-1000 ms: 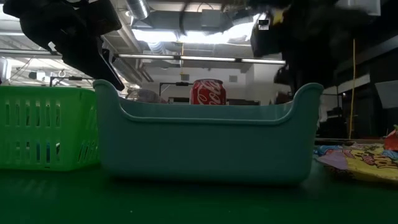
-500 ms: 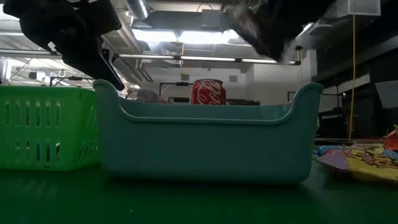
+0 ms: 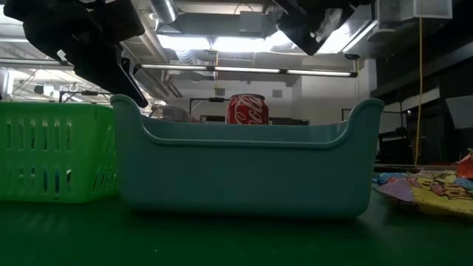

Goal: Sort candy
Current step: Put the brown candy into the teal green bin, then put the yellow candy into the red bin

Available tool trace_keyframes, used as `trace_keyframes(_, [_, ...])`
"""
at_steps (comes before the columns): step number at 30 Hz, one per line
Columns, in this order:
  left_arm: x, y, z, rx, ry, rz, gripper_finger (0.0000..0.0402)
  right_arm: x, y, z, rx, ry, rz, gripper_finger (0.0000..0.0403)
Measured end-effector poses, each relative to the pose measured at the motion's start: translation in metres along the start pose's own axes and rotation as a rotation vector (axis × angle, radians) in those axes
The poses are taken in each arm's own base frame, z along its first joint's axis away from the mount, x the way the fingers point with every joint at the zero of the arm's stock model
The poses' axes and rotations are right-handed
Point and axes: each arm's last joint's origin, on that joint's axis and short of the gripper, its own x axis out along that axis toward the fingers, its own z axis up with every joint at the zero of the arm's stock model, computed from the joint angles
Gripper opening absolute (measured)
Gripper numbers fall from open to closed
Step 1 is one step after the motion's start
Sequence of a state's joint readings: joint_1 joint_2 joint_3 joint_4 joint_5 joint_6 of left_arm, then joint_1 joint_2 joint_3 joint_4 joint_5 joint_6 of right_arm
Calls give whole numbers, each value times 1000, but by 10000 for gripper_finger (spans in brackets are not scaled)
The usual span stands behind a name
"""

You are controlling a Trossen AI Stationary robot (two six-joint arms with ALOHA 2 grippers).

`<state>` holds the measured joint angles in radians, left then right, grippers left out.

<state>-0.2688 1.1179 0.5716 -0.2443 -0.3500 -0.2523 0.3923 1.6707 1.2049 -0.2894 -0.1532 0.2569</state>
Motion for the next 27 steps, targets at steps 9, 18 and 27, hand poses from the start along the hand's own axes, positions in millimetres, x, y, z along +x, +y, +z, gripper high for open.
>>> trace_keyframes(9, [0, 0, 0, 1, 1, 0, 107, 0, 1, 1, 9, -12, 6, 49])
trace_keyframes(18, [0, 0, 0, 1, 1, 0, 107, 0, 1, 1, 9, -11, 6, 92])
trace_keyframes(27, [0, 0, 0, 1, 1, 1, 107, 0, -1, -3, 17, 32, -20, 169])
